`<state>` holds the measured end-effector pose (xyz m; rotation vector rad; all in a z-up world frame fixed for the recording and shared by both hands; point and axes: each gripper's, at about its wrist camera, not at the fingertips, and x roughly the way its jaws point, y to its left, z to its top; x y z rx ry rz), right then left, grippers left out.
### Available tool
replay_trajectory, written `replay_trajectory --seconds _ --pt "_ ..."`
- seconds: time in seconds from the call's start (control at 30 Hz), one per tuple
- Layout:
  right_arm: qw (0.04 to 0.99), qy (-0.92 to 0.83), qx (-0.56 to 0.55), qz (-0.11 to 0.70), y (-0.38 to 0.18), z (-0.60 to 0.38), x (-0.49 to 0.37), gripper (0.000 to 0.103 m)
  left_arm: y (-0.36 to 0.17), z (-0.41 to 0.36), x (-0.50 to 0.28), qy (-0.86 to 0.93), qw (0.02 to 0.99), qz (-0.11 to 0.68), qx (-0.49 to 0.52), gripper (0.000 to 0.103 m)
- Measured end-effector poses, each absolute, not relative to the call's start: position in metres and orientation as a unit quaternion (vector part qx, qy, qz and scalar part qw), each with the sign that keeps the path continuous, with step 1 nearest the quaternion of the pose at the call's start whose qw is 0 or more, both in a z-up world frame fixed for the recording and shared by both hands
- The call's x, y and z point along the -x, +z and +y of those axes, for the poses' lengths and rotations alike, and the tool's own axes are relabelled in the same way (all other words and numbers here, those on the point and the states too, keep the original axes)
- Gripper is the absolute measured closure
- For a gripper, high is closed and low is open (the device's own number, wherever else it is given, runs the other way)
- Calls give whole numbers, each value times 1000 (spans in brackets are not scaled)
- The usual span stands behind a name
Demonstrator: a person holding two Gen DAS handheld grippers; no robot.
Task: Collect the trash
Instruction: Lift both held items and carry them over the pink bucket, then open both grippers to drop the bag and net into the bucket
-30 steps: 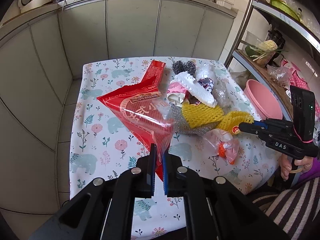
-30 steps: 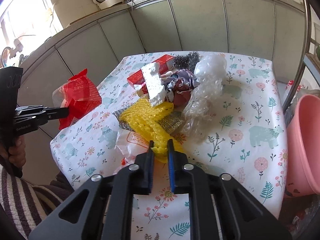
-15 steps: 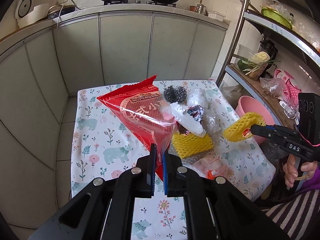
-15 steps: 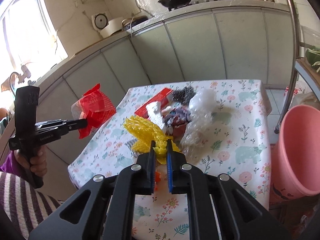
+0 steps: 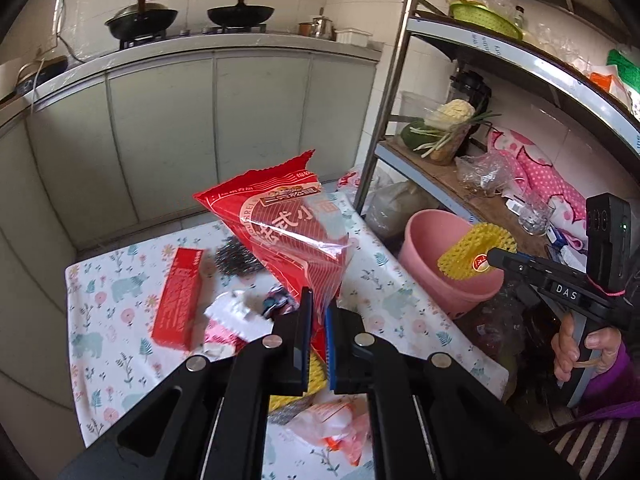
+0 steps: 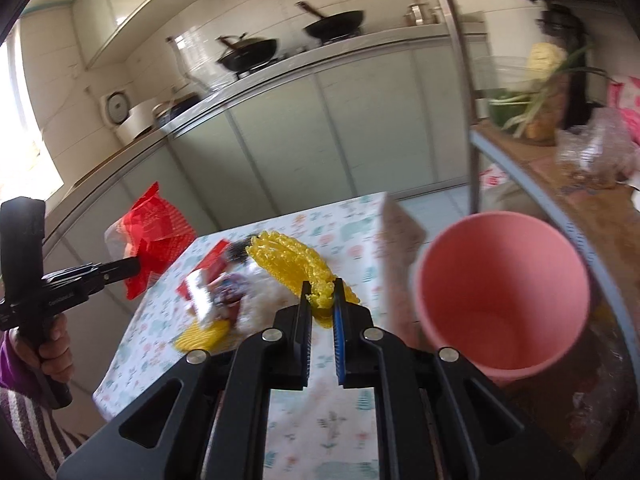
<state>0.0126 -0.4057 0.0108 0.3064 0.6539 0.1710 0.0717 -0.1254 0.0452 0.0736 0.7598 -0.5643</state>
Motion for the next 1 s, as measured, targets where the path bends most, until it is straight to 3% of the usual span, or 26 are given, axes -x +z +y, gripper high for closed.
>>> replay_trajectory --seconds 0.4,1.0 --pt "918 -48 -203 336 -21 -487 -4 93 33 -263 -92 -379 846 358 -109 98" --pt "878 -101 -241 401 -81 -513 -28 93 -47 -381 -122 -425 771 447 -157 97"
